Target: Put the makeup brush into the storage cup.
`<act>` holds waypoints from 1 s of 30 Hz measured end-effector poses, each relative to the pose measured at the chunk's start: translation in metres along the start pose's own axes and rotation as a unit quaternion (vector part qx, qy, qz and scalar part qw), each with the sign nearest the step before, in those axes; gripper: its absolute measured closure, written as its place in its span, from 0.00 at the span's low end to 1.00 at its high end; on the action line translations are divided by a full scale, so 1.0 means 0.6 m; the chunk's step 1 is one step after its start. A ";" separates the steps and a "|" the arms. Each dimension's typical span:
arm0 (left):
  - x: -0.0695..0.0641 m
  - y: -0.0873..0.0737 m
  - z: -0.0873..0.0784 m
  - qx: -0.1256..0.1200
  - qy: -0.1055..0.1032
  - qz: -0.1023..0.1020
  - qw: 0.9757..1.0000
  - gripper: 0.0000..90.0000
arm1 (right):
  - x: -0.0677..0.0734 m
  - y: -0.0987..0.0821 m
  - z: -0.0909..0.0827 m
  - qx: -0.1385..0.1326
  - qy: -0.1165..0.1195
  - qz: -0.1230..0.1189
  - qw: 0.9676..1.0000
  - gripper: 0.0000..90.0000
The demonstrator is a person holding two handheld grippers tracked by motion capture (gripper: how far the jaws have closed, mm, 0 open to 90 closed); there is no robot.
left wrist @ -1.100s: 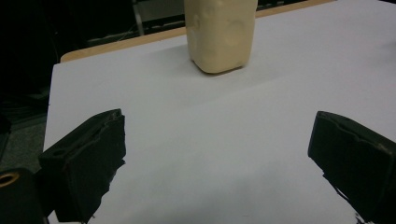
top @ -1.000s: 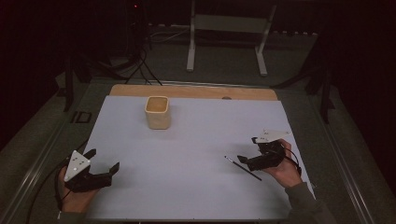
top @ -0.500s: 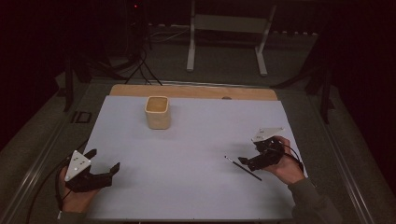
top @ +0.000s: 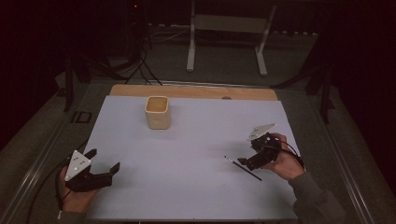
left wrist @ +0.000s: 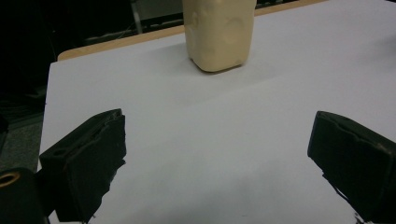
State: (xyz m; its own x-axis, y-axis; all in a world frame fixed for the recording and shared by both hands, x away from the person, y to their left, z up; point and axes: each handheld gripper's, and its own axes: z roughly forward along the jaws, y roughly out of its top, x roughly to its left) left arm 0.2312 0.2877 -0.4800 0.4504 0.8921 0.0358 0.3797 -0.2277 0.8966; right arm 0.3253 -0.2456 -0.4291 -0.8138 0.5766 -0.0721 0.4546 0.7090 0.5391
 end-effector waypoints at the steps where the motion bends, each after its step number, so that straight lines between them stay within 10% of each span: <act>1: 0.000 0.000 0.000 0.001 -0.001 0.000 1.000 0.06 | 0.000 0.002 0.001 0.004 0.001 0.000 1.000 0.11; 30: -0.001 0.000 0.001 0.002 -0.004 0.002 1.000 0.06 | -0.002 0.022 0.039 0.097 0.022 -0.031 0.995 0.14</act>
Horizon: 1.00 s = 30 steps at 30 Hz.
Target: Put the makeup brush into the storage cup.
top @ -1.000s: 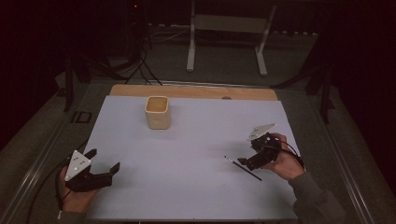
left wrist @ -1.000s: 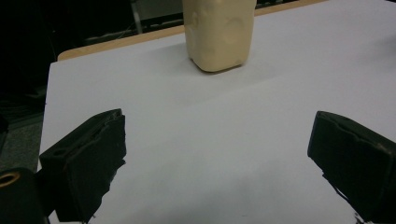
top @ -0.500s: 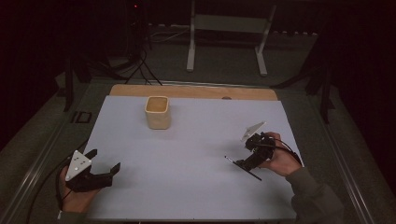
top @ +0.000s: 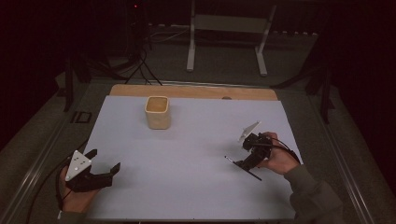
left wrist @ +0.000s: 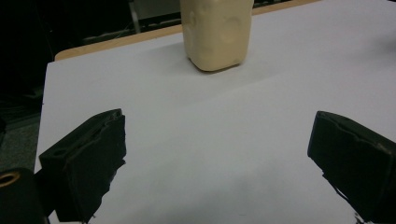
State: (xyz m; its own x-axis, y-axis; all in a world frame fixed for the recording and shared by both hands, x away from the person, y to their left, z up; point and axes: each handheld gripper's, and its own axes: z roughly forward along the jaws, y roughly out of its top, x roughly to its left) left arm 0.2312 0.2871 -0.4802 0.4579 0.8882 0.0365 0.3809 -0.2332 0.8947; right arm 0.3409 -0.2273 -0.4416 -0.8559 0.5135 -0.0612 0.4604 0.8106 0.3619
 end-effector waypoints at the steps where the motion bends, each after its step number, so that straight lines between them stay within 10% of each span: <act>1: 0.000 0.000 0.000 0.000 0.000 0.000 1.000 0.06 | 0.000 0.000 0.002 0.003 0.001 0.000 1.000 0.14; 30: 0.000 0.000 0.001 0.001 0.001 0.001 1.000 0.06 | 0.005 -0.005 0.084 0.075 0.020 -0.009 0.997 0.16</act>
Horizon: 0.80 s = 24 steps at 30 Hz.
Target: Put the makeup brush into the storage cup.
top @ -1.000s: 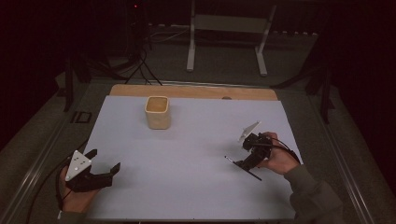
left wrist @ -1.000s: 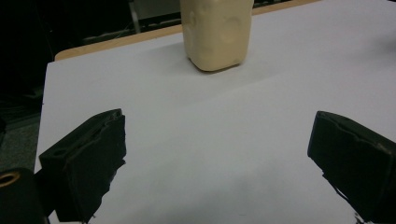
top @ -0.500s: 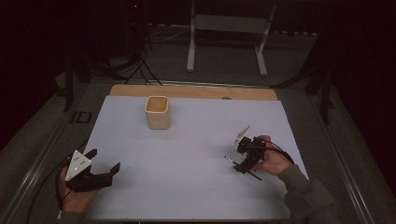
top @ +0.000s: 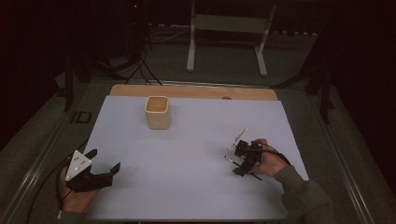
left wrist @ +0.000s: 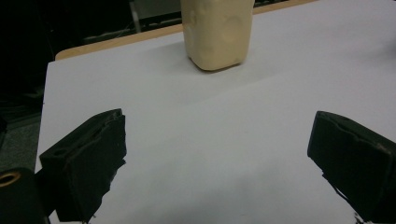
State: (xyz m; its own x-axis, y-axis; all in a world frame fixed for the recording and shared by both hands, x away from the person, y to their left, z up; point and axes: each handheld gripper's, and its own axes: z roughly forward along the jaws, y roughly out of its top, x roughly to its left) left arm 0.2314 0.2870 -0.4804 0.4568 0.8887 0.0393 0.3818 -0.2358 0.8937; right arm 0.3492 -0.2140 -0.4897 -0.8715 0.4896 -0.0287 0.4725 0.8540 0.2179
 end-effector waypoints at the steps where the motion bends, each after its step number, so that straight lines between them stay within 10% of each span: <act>1: 0.000 0.000 0.000 0.000 0.000 0.000 1.000 0.06 | 0.000 0.000 0.002 0.002 0.001 0.002 1.000 0.16; 9: 0.000 0.000 0.000 0.000 0.000 0.000 1.000 0.06 | -0.005 -0.004 0.007 0.009 0.022 0.000 1.000 0.39; 15: -0.001 0.000 0.000 0.001 0.000 0.001 1.000 0.06 | -0.013 -0.003 -0.002 0.034 0.024 -0.002 0.999 0.87; 24: -0.001 0.000 0.000 0.002 0.000 0.001 1.000 0.06 | -0.006 0.009 0.000 0.071 0.003 -0.024 0.997 0.95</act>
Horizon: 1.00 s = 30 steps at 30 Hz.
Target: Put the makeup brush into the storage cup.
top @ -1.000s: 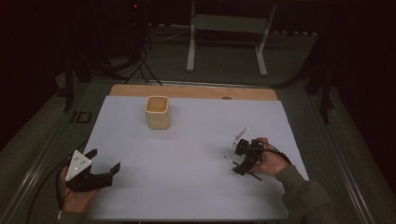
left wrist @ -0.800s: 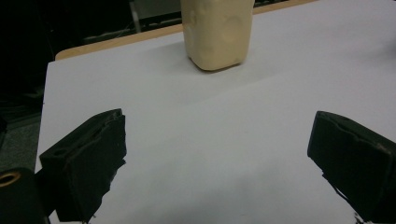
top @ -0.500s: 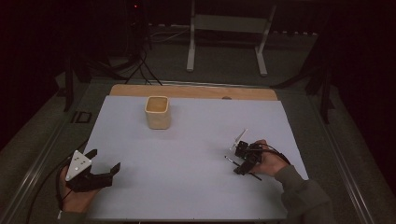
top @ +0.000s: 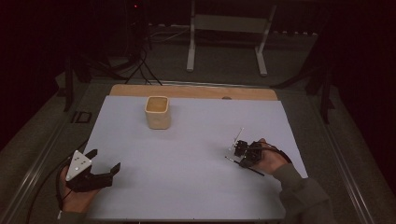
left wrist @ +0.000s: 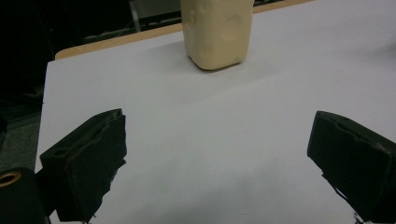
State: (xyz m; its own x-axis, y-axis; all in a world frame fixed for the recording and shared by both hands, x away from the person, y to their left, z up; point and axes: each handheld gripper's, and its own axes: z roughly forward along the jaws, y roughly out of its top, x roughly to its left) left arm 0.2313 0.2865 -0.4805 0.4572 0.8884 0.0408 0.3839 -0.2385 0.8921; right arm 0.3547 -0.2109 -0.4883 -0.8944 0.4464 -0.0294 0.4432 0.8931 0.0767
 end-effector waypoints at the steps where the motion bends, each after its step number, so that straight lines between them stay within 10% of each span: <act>1: 0.001 0.000 0.000 -0.001 0.000 -0.001 1.000 0.06 | 0.003 0.001 0.000 0.002 -0.005 -0.003 1.000 0.95; 19: 0.000 0.000 0.001 0.000 -0.001 -0.001 1.000 0.06 | -0.008 -0.013 -0.037 -0.086 -0.003 0.028 0.996 0.95; 30: -0.001 0.000 0.001 -0.001 -0.003 -0.002 1.000 0.06 | -0.010 -0.019 -0.065 -0.149 -0.005 0.043 0.988 0.95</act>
State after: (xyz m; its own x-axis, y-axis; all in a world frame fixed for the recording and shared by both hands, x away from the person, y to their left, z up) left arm 0.2316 0.2859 -0.4807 0.4602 0.8871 0.0339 0.3842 -0.2335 0.8932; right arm 0.3527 -0.2259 -0.4499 -0.8533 0.5211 -0.0192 0.4781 0.7966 0.3699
